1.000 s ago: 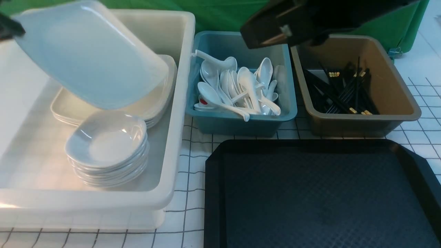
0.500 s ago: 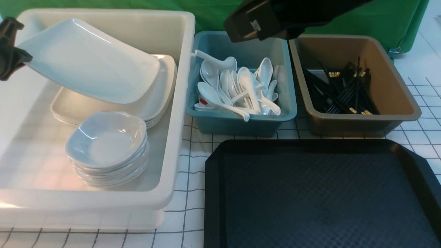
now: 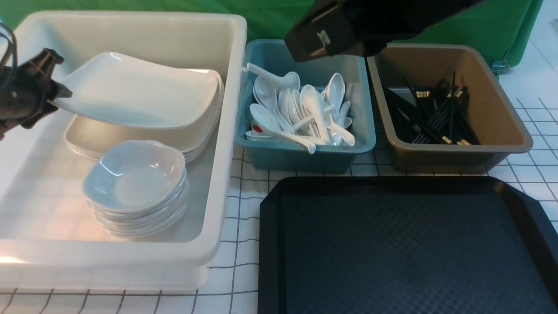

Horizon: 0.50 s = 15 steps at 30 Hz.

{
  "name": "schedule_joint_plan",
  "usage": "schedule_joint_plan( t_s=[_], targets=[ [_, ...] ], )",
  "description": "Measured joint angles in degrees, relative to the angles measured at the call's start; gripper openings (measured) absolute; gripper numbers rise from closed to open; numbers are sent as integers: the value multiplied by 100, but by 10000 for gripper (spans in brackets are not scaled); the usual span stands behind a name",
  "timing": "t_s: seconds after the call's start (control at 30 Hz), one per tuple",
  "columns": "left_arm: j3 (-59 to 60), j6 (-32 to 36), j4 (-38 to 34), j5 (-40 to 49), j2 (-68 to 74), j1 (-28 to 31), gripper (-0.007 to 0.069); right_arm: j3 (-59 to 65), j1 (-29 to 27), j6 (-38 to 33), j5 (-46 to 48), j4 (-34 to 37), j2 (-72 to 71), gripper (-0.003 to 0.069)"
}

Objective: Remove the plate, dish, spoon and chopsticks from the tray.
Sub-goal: Use the left arm to put the plate into the large storage box on the left

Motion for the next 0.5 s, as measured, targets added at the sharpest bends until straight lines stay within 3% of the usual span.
schedule_joint_plan(
  t_s=[0.23, 0.5],
  targets=[
    [-169, -320, 1361, 559, -36, 171, 512, 0, 0, 0, 141, 0, 0, 5],
    [-531, -419, 1840, 1108, -268, 342, 512, 0, 0, 0, 188, 0, 0, 5]
  ],
)
